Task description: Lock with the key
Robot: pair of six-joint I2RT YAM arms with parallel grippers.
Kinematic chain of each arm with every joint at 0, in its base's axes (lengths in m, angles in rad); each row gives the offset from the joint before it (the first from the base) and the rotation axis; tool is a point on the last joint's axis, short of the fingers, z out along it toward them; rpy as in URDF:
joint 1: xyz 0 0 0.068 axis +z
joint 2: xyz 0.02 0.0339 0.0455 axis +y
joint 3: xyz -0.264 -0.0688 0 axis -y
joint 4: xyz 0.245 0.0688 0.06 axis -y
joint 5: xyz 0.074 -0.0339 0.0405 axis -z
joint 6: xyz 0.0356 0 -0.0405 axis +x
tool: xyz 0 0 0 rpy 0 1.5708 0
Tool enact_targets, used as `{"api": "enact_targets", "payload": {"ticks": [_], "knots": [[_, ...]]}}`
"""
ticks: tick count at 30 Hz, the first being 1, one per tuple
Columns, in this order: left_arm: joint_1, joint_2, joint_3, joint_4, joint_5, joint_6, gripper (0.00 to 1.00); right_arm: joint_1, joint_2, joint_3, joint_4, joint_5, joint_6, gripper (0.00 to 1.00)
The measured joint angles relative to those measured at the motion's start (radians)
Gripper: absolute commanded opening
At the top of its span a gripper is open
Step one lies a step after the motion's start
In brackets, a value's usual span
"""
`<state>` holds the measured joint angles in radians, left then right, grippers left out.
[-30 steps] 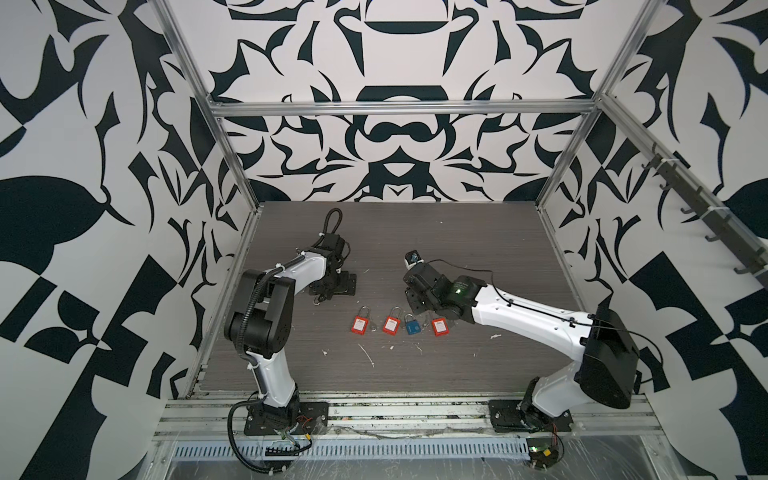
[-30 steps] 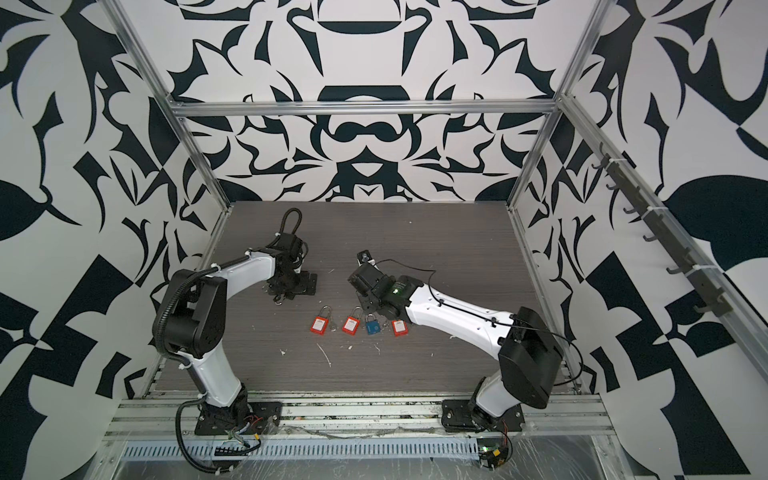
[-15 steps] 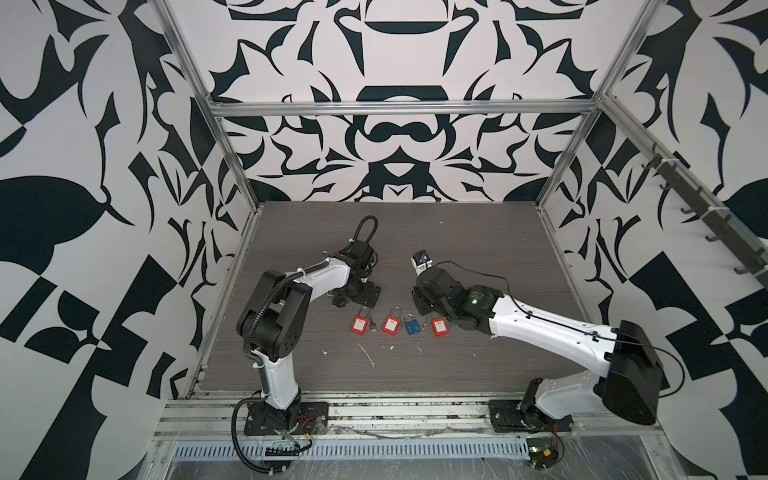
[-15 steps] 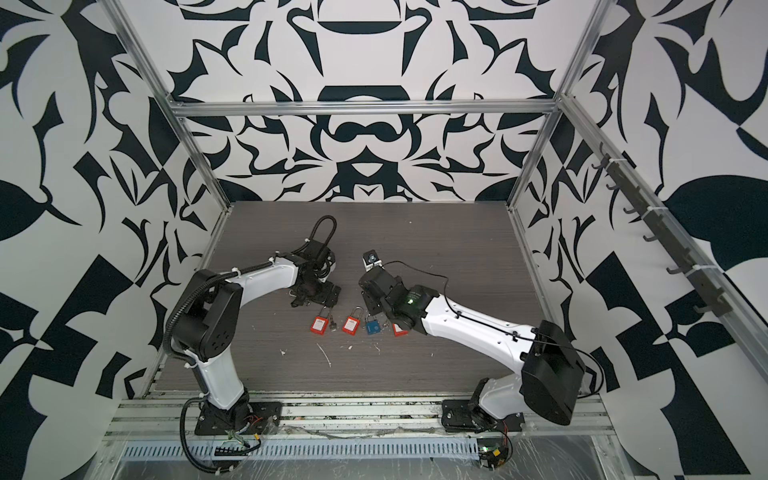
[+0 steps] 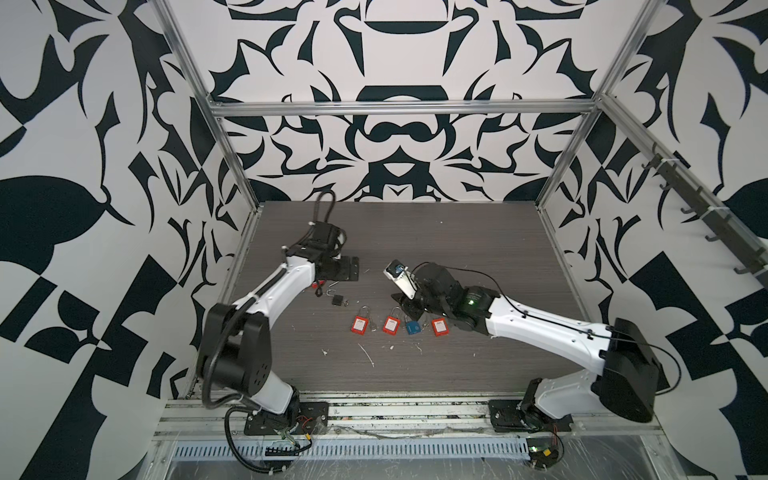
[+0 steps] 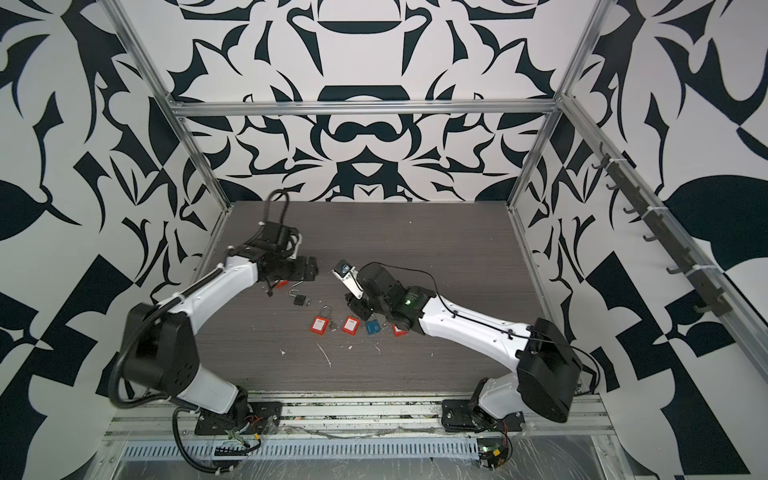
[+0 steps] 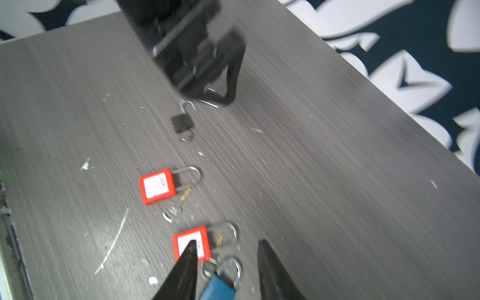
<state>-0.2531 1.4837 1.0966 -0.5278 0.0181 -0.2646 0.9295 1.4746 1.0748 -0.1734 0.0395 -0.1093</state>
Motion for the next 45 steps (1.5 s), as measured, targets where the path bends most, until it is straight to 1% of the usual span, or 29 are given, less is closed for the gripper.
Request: {"api": "enact_targets", "payload": {"ticks": [4, 7, 10, 13, 14, 17, 23, 31, 34, 37, 42, 45], "knots": [[0.197, -0.143, -0.100, 0.004, 0.095, -0.061, 0.99, 0.000, 0.195, 0.190, -0.034, -0.098, -0.070, 0.37], [0.312, -0.192, -0.158, 0.004, 0.165, -0.092, 0.99, 0.000, 0.343, 0.333, -0.077, -0.165, -0.101, 0.37], [0.394, -0.220, -0.207, 0.004, 0.231, -0.122, 0.99, 0.000, 0.512, 0.513, -0.148, -0.211, -0.114, 0.38], [0.442, -0.225, -0.232, 0.004, 0.265, -0.138, 0.99, 0.000, 0.668, 0.694, -0.223, -0.240, -0.124, 0.45], [0.451, -0.225, -0.238, 0.004, 0.273, -0.141, 0.99, 0.000, 0.723, 0.757, -0.247, -0.247, -0.125, 0.47], [0.458, -0.225, -0.246, 0.007, 0.294, -0.149, 0.99, 0.000, 0.832, 0.870, -0.289, -0.261, -0.123, 0.47], [0.458, -0.225, -0.246, 0.008, 0.304, -0.151, 0.99, 0.000, 0.957, 0.977, -0.360, -0.268, -0.127, 0.48], [0.458, -0.225, -0.256, 0.015, 0.304, -0.151, 0.99, 0.000, 0.995, 1.011, -0.375, -0.302, -0.130, 0.50], [0.458, -0.225, -0.256, 0.015, 0.304, -0.151, 0.99, 0.002, 1.007, 1.034, -0.377, -0.311, -0.131, 0.53], [0.458, -0.225, -0.256, 0.015, 0.304, -0.151, 0.99, 0.003, 1.022, 1.043, -0.376, -0.325, -0.130, 0.54], [0.458, -0.225, -0.256, 0.015, 0.304, -0.150, 0.99, 0.006, 1.035, 1.056, -0.360, -0.331, -0.142, 0.54], [0.458, -0.225, -0.257, 0.015, 0.304, -0.151, 0.99, 0.008, 1.046, 1.072, -0.357, -0.327, -0.148, 0.50]]}}
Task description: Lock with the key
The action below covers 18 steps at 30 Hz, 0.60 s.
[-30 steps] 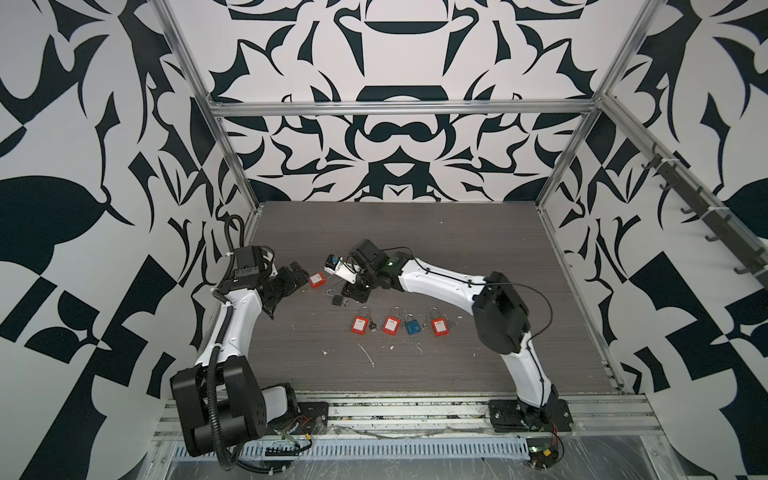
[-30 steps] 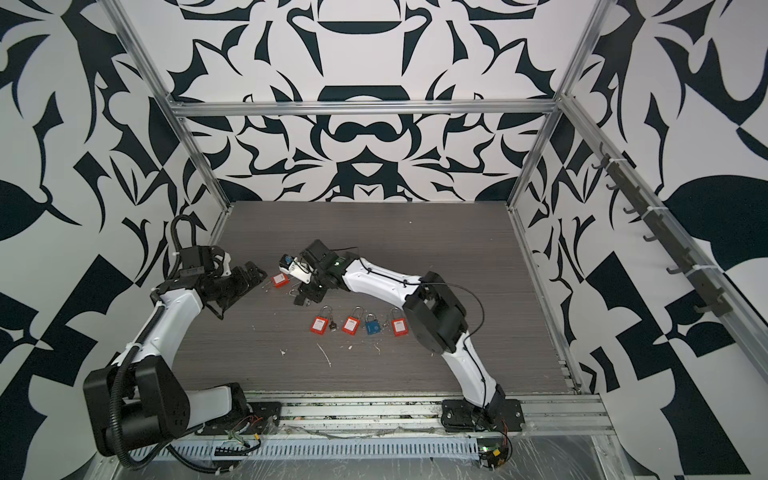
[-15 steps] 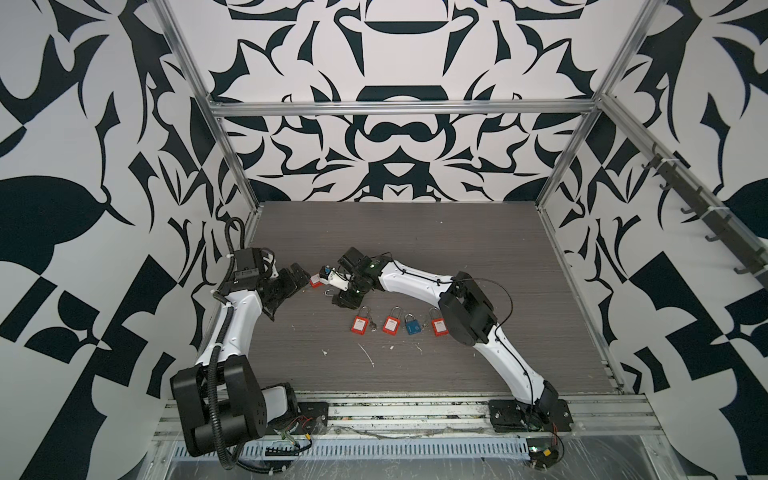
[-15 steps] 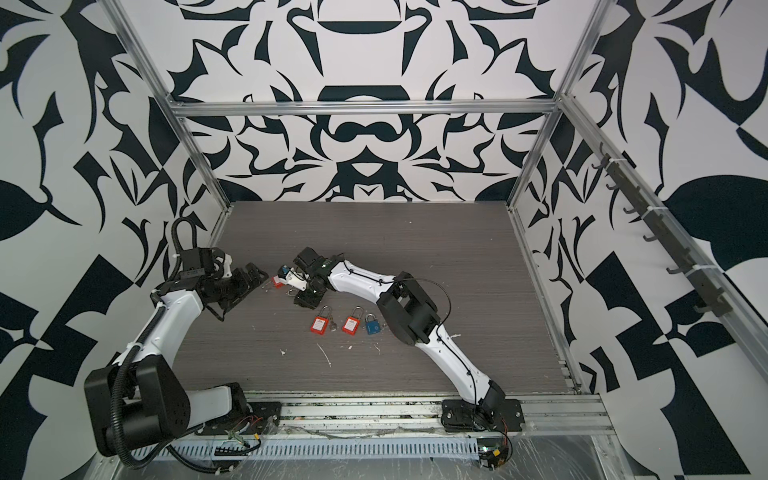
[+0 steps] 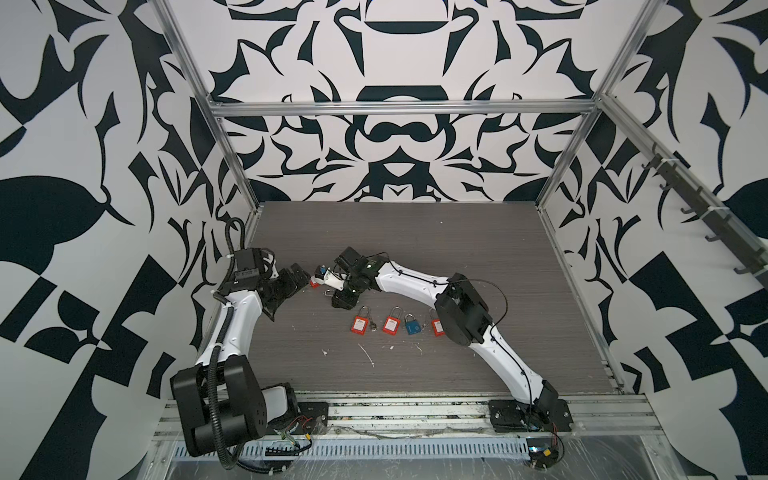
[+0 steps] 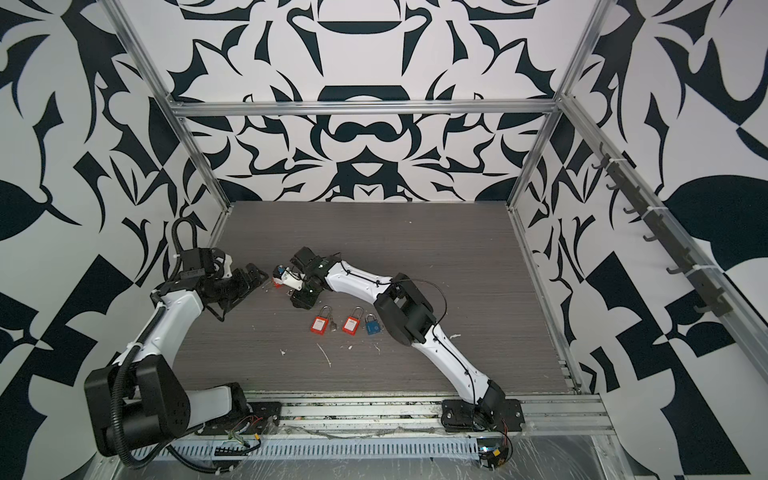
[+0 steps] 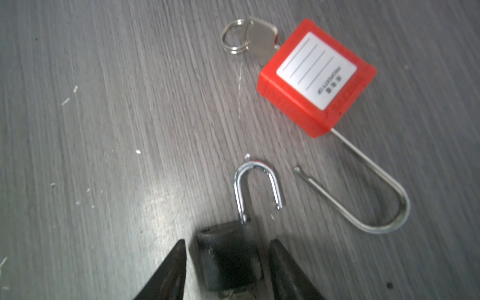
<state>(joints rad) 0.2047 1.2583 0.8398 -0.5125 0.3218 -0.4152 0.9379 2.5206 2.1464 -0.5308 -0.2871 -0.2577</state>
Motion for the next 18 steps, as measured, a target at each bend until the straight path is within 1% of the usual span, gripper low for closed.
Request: {"api": "enact_targets", "payload": {"ticks": [2, 7, 10, 12, 18], "knots": [[0.000, 0.000, -0.002, 0.000, 0.000, 0.000, 0.99, 0.001, 0.003, 0.005, 0.001, 0.003, -0.007, 0.46], [0.000, 0.000, -0.010, 0.000, 0.000, 0.000, 0.99, 0.006, 0.005, 0.007, -0.004, 0.021, -0.051, 0.46], [0.000, 0.000, -0.010, -0.001, 0.000, 0.000, 0.99, 0.012, 0.002, 0.002, -0.003, 0.039, -0.078, 0.44], [0.000, 0.000, -0.010, 0.000, 0.000, 0.000, 0.99, 0.015, -0.008, -0.014, 0.003, 0.045, -0.090, 0.39], [0.000, -0.002, -0.010, 0.000, 0.003, 0.000, 0.99, 0.019, -0.024, -0.037, 0.004, 0.050, -0.116, 0.31]]}}
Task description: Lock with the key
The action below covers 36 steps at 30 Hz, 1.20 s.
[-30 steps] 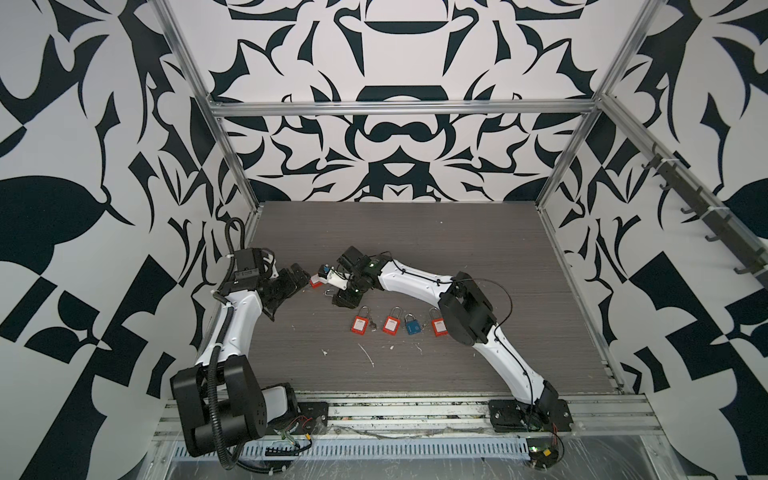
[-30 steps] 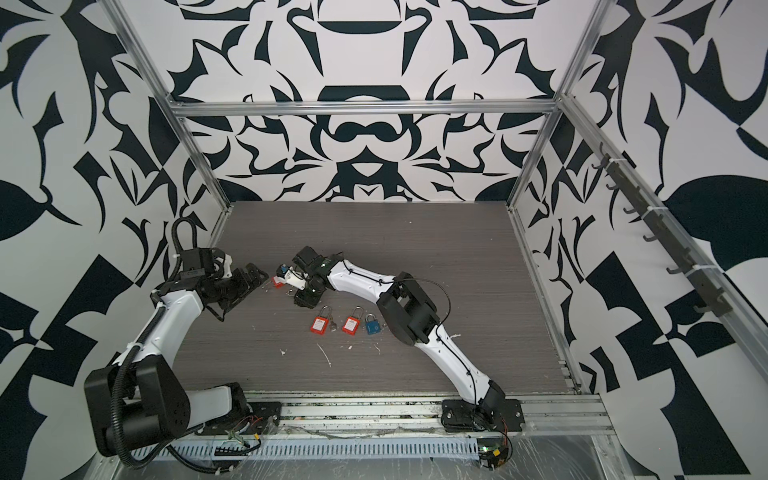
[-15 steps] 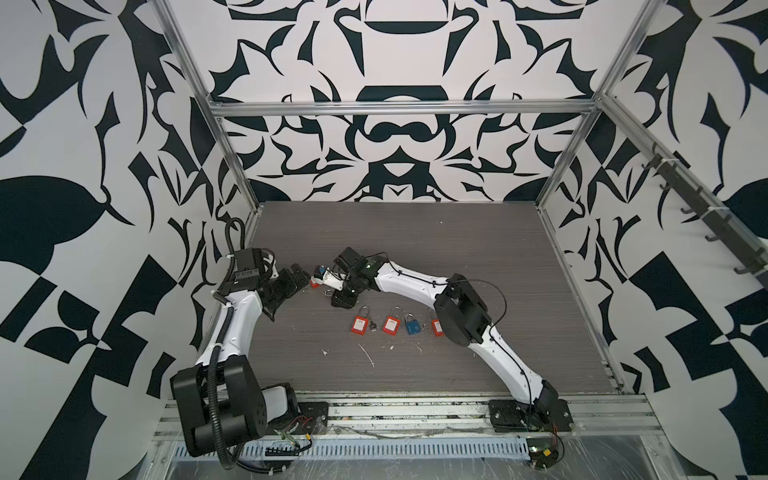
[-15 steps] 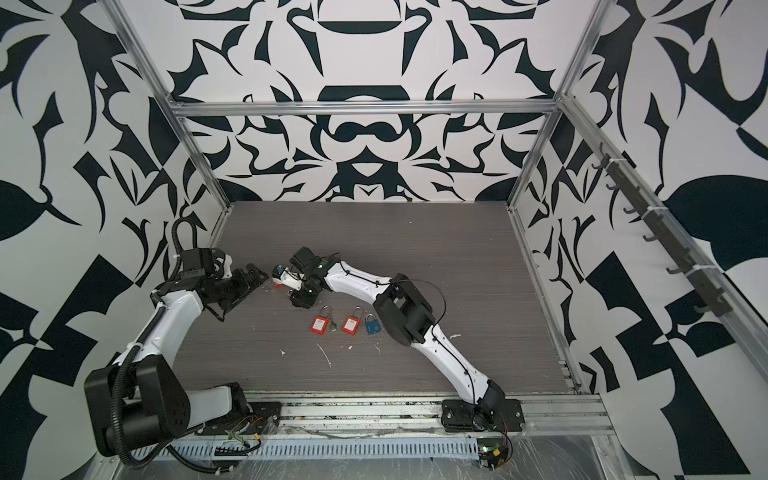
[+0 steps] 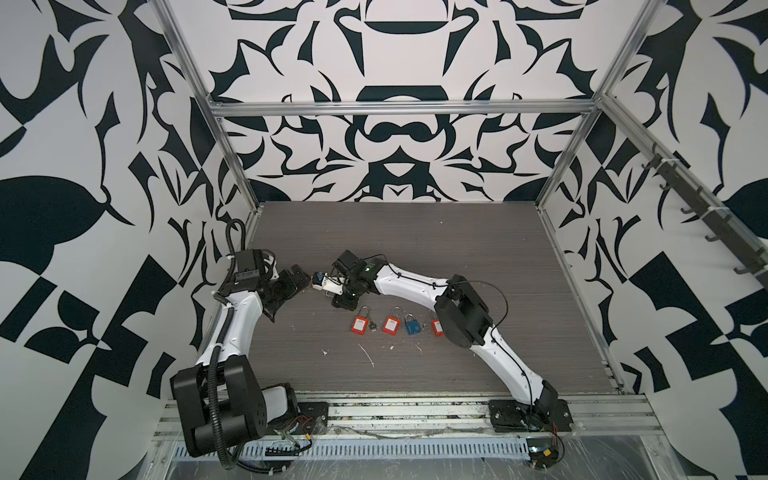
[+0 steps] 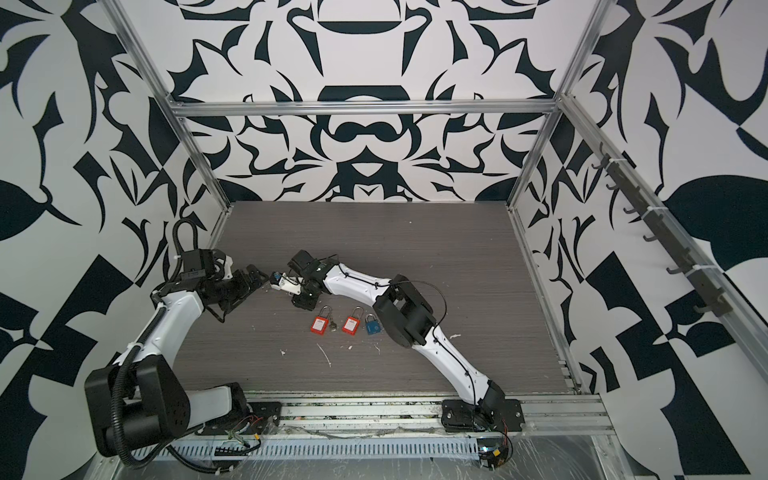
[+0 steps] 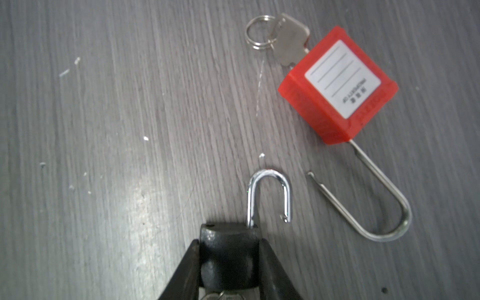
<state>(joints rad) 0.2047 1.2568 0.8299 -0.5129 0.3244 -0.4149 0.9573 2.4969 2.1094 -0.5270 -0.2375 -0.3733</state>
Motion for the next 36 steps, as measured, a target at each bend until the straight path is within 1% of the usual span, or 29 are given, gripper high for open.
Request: {"api": "enact_targets", "payload": {"ticks": [9, 15, 18, 20, 24, 25, 29, 33, 35, 36], "knots": [[0.000, -0.016, 0.000, 0.000, 0.010, 0.005, 0.99, 0.002, -0.023, -0.043, 0.035, 0.006, -0.005, 0.21], [0.000, -0.022, 0.000, 0.002, 0.031, 0.023, 1.00, -0.008, -0.106, -0.169, 0.078, 0.013, -0.038, 0.19], [0.000, -0.029, -0.009, 0.019, 0.054, 0.035, 0.99, -0.031, -0.171, -0.235, 0.102, -0.061, -0.045, 0.19], [0.000, -0.031, -0.019, 0.034, 0.074, 0.044, 0.97, -0.063, -0.220, -0.275, 0.119, -0.127, -0.045, 0.19], [-0.011, -0.031, -0.035, 0.060, 0.129, 0.057, 0.94, -0.140, -0.301, -0.331, 0.137, -0.209, -0.072, 0.19], [-0.019, -0.027, -0.035, 0.069, 0.150, 0.065, 0.92, -0.158, -0.319, -0.344, 0.136, -0.223, -0.084, 0.19], [-0.087, 0.020, -0.031, 0.104, 0.222, 0.103, 0.90, -0.231, -0.397, -0.425, 0.132, -0.277, -0.136, 0.19], [-0.195, 0.090, -0.016, 0.115, 0.229, 0.169, 0.88, -0.293, -0.473, -0.518, 0.111, -0.327, -0.193, 0.19], [-0.255, 0.108, -0.002, 0.118, 0.219, 0.220, 0.86, -0.322, -0.509, -0.549, 0.076, -0.345, -0.233, 0.20], [-0.282, 0.112, 0.007, 0.119, 0.213, 0.247, 0.82, -0.335, -0.524, -0.558, 0.051, -0.354, -0.255, 0.21]]}}
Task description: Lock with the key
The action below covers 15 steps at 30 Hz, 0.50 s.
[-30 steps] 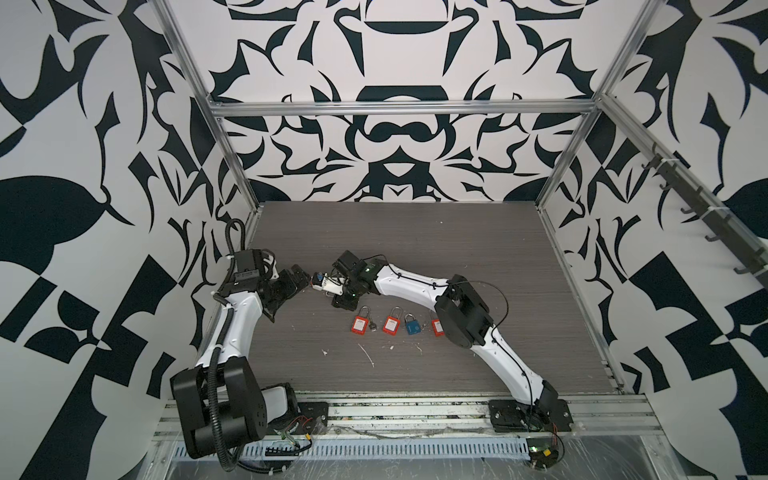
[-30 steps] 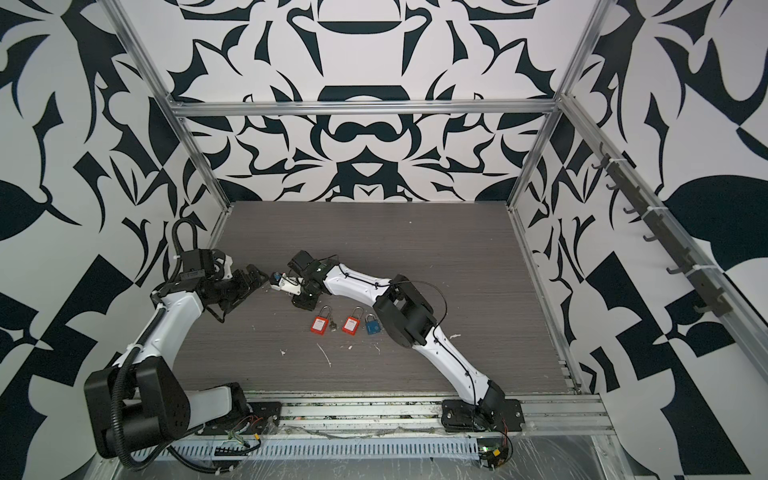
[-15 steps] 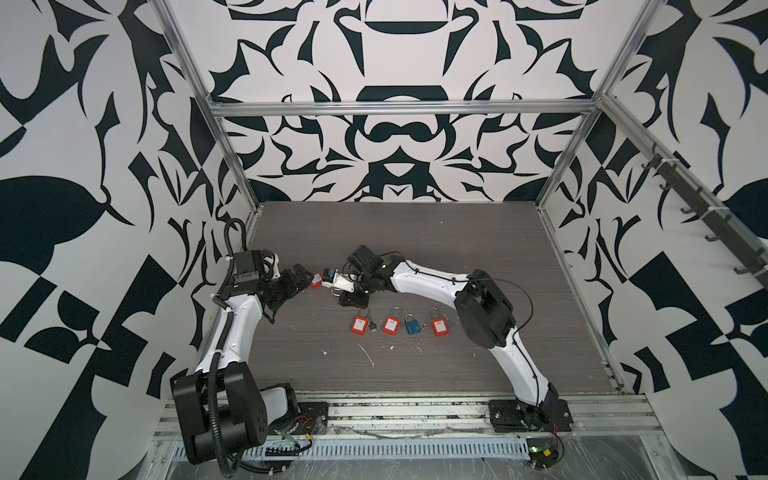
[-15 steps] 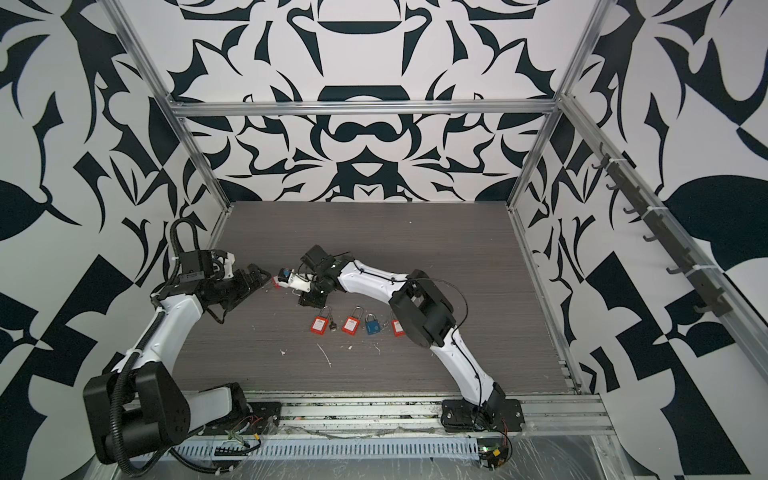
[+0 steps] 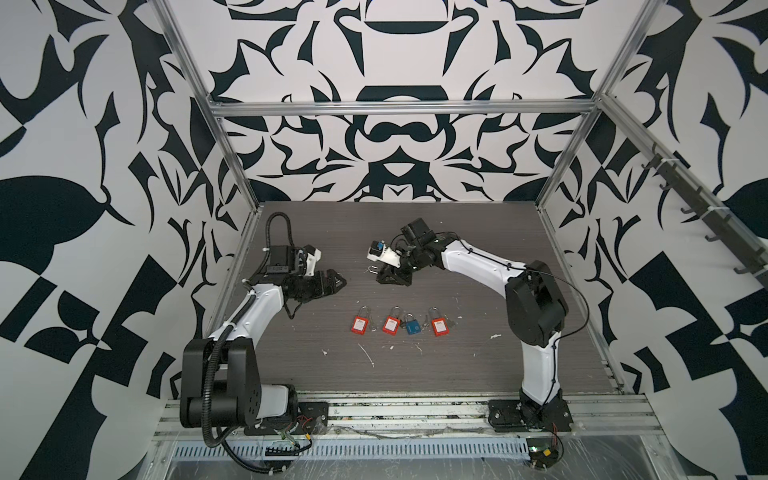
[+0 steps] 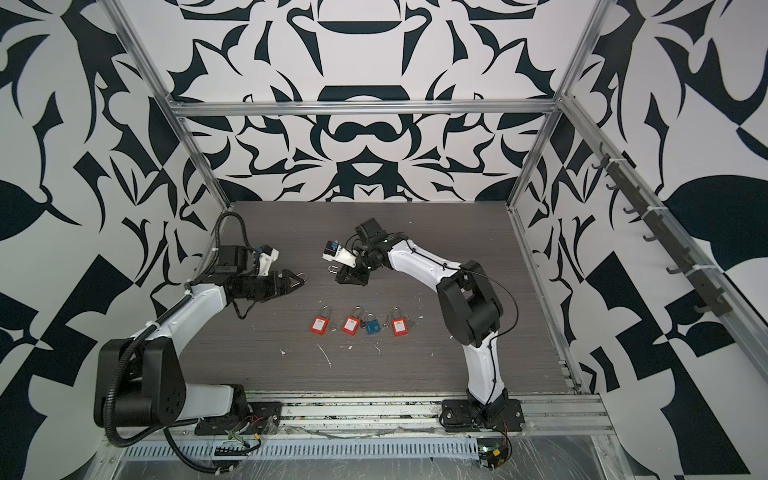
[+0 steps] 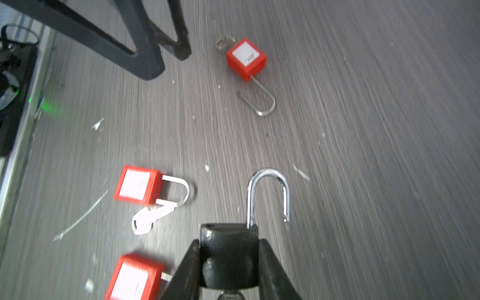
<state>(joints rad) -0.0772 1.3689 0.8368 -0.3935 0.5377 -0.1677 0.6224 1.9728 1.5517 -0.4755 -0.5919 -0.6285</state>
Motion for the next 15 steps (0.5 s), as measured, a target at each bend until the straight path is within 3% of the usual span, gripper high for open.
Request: {"api": "enact_targets", "payload": {"ticks": [4, 7, 10, 12, 15], "knots": [[-0.117, 0.007, 0.031, 0.034, -0.007, 0.161, 0.71, -0.047, -0.068, -0.029, -0.105, -0.052, -0.108, 0.21], [-0.190, 0.000, 0.030, 0.085, 0.053, 0.321, 0.68, -0.062, -0.137, -0.080, -0.154, -0.097, -0.153, 0.21], [-0.209, -0.039, -0.002, 0.165, 0.120, 0.465, 0.65, -0.062, -0.206, -0.137, -0.182, -0.129, -0.182, 0.21], [-0.209, -0.066, -0.017, 0.210, 0.159, 0.577, 0.56, -0.060, -0.242, -0.160, -0.208, -0.143, -0.193, 0.21], [-0.239, -0.140, -0.071, 0.275, 0.185, 0.776, 0.55, -0.059, -0.275, -0.168, -0.238, -0.160, -0.207, 0.21]]}}
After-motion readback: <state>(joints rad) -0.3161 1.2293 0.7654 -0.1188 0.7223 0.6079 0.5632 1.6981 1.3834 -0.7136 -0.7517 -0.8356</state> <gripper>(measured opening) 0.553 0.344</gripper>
